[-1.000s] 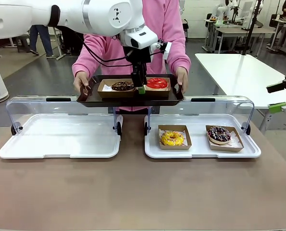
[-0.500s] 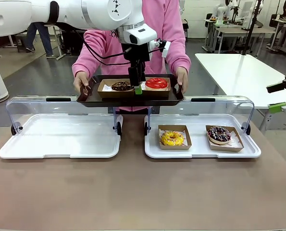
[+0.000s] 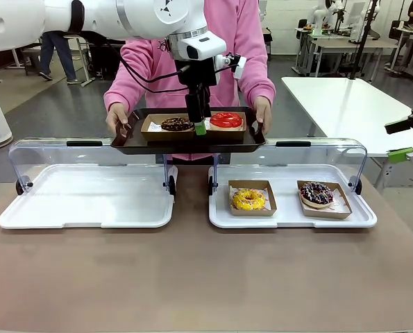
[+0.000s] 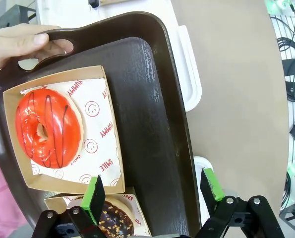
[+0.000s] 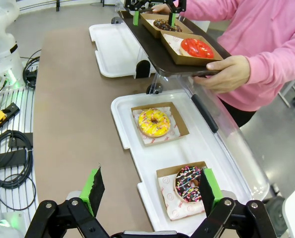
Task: Provide the desired donut to the person.
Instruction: Place the picked Paper togo box onto the Handle tray extended by the person.
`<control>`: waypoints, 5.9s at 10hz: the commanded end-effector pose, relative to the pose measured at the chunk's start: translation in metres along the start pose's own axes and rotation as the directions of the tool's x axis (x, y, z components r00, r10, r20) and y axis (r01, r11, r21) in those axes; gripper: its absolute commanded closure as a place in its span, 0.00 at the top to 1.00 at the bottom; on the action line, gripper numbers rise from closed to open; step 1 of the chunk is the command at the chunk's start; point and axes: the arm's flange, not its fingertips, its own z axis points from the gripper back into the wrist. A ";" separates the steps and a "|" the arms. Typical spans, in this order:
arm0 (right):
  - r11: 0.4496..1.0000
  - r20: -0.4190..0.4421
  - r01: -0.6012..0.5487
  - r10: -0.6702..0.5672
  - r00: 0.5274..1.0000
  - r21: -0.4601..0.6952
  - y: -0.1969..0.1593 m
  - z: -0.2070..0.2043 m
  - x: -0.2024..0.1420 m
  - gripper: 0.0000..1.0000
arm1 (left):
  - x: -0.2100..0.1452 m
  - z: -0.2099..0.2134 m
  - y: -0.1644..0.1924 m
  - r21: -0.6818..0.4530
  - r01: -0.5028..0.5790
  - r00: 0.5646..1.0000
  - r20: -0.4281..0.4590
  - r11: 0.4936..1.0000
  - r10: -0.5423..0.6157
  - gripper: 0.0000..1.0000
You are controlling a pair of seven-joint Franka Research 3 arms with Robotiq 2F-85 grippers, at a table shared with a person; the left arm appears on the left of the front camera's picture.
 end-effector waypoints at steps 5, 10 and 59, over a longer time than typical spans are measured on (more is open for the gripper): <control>1.000 0.020 -0.011 0.011 1.000 -0.002 -0.002 -0.002 -0.001 1.00 | -0.001 -0.001 0.000 0.008 0.004 1.000 -0.016 1.000 -0.004 1.00; 1.000 0.020 -0.011 0.011 1.000 -0.002 -0.002 -0.002 -0.001 1.00 | -0.001 -0.001 0.000 0.008 0.004 1.000 -0.016 1.000 -0.004 1.00; 1.000 0.020 -0.011 0.011 1.000 -0.002 -0.002 -0.002 -0.001 1.00 | -0.402 0.067 -0.271 0.067 -0.664 0.576 0.681 0.745 0.452 1.00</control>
